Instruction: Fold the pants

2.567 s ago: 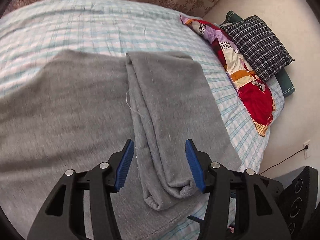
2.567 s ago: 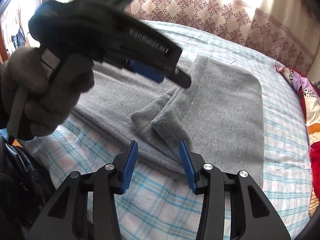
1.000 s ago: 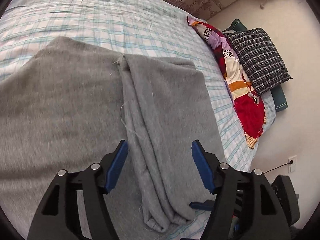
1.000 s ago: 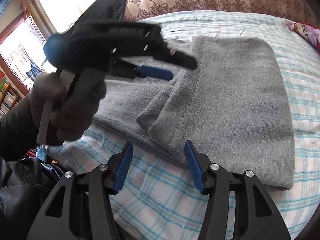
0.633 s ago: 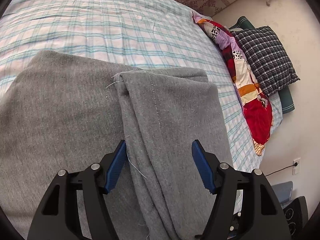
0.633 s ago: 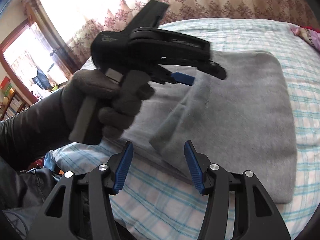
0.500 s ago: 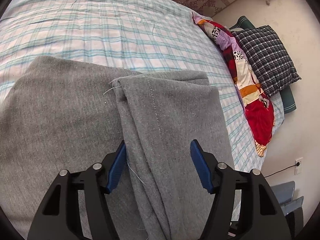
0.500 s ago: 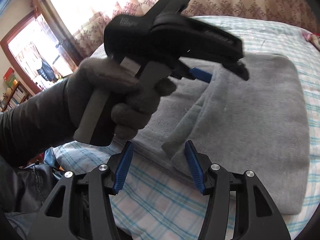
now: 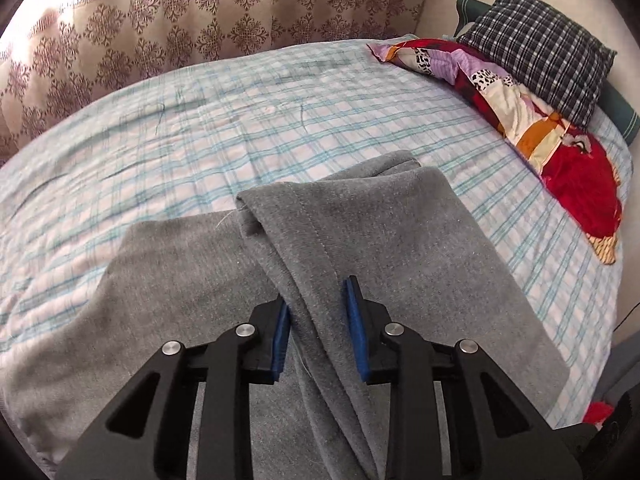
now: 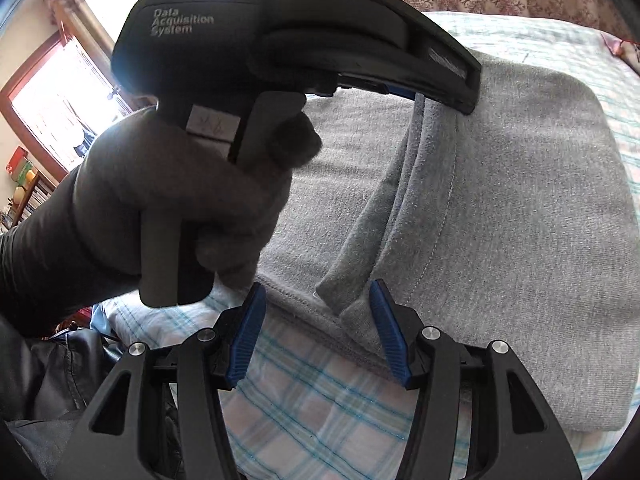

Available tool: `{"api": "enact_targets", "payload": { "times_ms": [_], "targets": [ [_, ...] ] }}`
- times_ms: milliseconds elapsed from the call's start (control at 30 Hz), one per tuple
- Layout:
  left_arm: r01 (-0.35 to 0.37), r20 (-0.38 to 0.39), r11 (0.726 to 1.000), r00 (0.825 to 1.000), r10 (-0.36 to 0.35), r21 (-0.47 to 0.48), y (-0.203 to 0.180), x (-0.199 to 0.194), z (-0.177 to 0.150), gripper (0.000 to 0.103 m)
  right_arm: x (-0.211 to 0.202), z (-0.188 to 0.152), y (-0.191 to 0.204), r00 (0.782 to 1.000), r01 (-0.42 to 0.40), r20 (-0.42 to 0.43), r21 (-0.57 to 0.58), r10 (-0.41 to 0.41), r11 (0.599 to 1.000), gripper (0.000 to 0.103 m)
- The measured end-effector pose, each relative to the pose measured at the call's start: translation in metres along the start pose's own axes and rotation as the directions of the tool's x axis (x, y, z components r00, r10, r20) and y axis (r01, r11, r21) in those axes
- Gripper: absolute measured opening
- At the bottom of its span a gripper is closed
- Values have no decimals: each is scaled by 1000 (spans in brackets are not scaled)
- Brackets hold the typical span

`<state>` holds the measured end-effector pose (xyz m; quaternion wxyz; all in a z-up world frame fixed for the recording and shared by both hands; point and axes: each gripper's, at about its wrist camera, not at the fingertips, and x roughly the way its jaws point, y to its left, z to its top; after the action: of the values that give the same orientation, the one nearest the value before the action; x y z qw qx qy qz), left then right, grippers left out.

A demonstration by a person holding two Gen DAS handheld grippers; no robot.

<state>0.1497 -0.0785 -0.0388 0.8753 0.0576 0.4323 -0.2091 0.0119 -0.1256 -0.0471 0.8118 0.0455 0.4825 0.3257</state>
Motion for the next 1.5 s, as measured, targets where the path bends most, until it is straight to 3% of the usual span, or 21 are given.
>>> {"api": "enact_targets", "payload": {
  "times_ms": [300, 567, 733, 867, 967, 1200, 1367, 1500],
  "targets": [
    [-47, -9, 998, 999, 47, 30, -4, 1, 1, 27, 1, -1, -7, 1000, 4, 5, 0, -4, 1000, 55],
    [-40, -15, 999, 999, 40, 12, 3, 0, 3, 31, 8, -9, 2, 1000, 8, 6, -4, -8, 1000, 55],
    [-68, -14, 998, 998, 68, 0, 8, 2, 4, 46, 2, -5, 1, 1000, 4, 5, 5, -4, 1000, 53],
    [-83, -9, 996, 996, 83, 8, 15, 1, 4, 47, -23, 4, -14, 998, 21, 58, 41, -23, 999, 54],
    [-99, -6, 995, 995, 99, 9, 20, -1, 5, 48, -49, 11, -34, 991, 47, 120, 87, -57, 995, 54],
    [-87, 20, 996, 996, 87, -5, 18, -19, 2, 49, -82, 35, -98, 947, 215, 185, 241, -262, 947, 54],
    [-27, 28, 999, 999, 26, 21, -2, -33, -8, 49, -67, 79, -125, 941, 213, 204, 262, -270, 941, 50],
    [40, 4, 998, 999, -40, 57, -22, -29, -18, 49, -23, 114, -138, 938, 291, 128, 214, -322, 932, 47]
  ]
}}
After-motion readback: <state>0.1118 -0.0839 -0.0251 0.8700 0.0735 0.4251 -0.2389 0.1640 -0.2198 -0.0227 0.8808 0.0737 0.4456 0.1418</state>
